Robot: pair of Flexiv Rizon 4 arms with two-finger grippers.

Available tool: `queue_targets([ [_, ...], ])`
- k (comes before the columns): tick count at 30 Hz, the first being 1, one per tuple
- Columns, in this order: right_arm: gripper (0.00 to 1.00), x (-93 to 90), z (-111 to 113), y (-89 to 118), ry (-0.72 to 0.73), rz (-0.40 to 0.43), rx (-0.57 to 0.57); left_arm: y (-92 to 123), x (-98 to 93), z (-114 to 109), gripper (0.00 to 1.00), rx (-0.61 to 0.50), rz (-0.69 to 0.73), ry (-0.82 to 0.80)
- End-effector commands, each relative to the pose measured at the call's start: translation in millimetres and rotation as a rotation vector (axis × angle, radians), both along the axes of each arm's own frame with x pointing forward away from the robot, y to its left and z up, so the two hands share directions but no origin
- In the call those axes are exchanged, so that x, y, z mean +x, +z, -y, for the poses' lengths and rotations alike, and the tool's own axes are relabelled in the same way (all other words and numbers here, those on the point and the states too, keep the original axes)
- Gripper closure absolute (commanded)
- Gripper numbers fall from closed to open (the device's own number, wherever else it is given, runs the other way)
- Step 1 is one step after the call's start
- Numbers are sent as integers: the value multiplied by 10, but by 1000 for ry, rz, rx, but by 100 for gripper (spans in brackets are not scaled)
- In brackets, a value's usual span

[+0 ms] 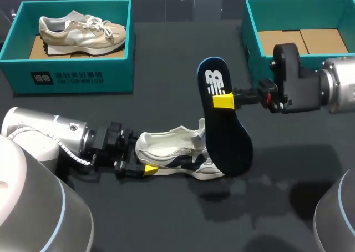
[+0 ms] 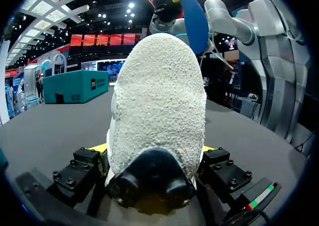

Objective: Take the shoe out of the shoebox, open the shoe tongue, remove and reinsert the insole, then place the shoe into the shoebox

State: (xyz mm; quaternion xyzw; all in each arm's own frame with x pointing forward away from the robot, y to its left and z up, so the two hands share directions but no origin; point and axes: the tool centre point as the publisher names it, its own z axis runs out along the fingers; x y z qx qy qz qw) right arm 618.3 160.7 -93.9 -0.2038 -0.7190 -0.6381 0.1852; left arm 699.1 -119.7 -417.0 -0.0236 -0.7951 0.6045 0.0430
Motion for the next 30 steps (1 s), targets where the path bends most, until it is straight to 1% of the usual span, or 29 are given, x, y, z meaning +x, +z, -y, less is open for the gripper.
queue_targets([
  [1, 100, -67, 18, -3, -29, 3, -12, -18, -2, -2, 100, 1, 1, 1],
  [7, 100, -67, 18, -3, -29, 3, -12, -18, -2, -2, 100, 1, 1, 1],
  [14, 100, -190, 31, -7, -40, -22, -13, -18, -2, -2, 100, 1, 1, 1],
  [18, 100, -264, 25, -31, -53, -38, 9, -18, -2, -2, 100, 1, 1, 1],
  [30, 100, -371, 59, -72, -94, -69, 50, -18, -2, -2, 100, 1, 1, 1],
])
